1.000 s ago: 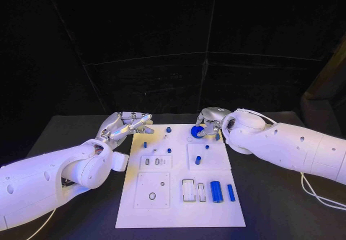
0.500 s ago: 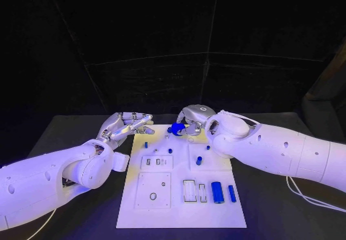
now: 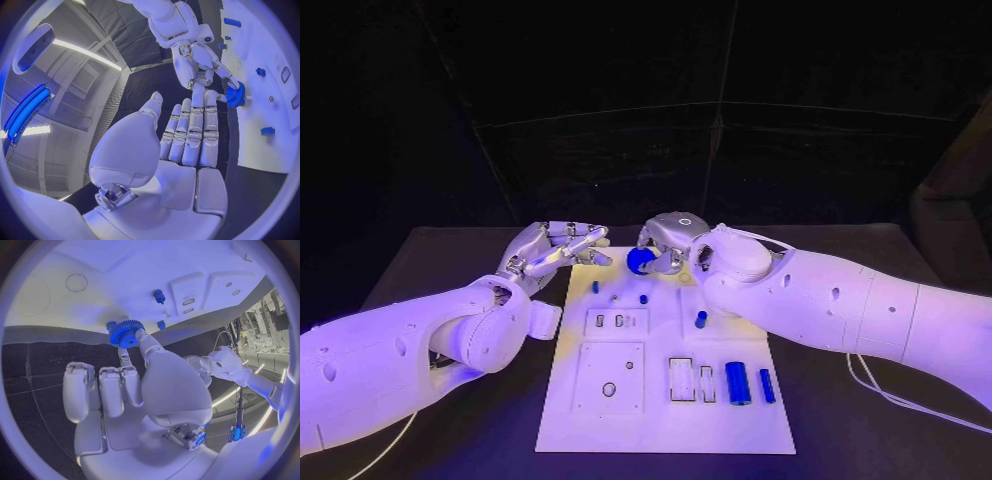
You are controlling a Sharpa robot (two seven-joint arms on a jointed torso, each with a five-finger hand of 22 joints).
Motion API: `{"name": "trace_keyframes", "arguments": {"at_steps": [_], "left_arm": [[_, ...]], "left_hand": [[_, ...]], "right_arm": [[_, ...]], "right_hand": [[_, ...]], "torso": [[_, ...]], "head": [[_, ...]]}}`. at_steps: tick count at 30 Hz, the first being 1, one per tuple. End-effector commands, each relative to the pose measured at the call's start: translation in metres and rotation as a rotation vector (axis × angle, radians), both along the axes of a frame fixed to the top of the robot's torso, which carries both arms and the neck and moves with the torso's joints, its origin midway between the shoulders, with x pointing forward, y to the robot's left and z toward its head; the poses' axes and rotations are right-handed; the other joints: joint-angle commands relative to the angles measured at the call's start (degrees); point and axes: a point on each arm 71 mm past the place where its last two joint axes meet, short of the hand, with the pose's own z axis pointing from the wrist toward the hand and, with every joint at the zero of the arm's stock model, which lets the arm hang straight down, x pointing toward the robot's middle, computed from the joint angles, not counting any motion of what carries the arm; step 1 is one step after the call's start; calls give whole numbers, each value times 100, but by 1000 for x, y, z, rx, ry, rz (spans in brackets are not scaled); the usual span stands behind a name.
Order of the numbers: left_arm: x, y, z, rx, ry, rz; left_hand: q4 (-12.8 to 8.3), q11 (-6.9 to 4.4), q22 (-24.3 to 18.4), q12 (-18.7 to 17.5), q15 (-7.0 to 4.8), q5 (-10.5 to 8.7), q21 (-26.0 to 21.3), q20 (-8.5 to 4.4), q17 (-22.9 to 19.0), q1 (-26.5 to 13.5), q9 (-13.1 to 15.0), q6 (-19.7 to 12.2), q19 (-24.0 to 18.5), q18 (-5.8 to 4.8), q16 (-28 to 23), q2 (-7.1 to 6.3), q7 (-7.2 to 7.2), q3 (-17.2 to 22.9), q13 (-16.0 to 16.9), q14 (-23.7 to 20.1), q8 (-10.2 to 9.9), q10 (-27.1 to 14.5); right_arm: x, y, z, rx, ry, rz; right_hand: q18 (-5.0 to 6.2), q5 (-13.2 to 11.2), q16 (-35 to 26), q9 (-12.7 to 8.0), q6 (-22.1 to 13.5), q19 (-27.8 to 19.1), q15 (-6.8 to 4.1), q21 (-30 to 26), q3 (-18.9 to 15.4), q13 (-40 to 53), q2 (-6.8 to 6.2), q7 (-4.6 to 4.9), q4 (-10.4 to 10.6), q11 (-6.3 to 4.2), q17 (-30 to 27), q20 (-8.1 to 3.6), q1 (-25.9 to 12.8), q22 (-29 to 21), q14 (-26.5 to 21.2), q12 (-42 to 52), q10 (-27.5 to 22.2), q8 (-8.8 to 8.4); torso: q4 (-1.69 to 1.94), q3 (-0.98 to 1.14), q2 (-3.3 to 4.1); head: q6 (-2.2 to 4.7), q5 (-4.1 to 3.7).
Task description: Assemble the parts on the task board
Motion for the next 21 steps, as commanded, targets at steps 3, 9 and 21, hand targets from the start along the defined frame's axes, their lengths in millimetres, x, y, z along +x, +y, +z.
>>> {"name": "trace_keyframes", "arguments": {"at_steps": [3,9,21], "left_arm": [[0,0,1,-5,-6,-9],[0,0,1,-6,-6,-10],[0,0,1,-5,-5,-11]], "left_hand": [[-24,23,-5,-20,9,19,-29,36,6,10,-7,28,-8,79,-20,57,10,1,9,-38,-20,4],[-24,23,-5,-20,9,19,-29,36,6,10,-7,28,-8,79,-20,57,10,1,9,-38,-20,4],[-24,23,-5,-20,9,19,-29,36,6,10,-7,28,-8,79,-20,57,10,1,9,-38,-20,4]], "right_arm": [[2,5,-4,-45,17,13],[3,9,-8,-51,25,11],[4,13,-12,-68,45,17]], "right_hand": [[-112,-70,25,-3,162,110,-14,35,75,936,-39,-149,6,-9,992,-31,-61,570,494,-28,194,-59],[-110,-127,24,-5,121,106,4,31,113,911,-90,-125,34,13,989,-16,-118,562,493,-60,172,-114],[-105,-621,18,2,-144,94,84,19,-56,792,-353,-40,299,100,984,62,-497,543,490,-206,72,-322]], "torso": [[-12,1,-3],[-17,1,-4],[-18,1,-6]], "head": [[-3,15],[-22,36],[-33,40]]}}
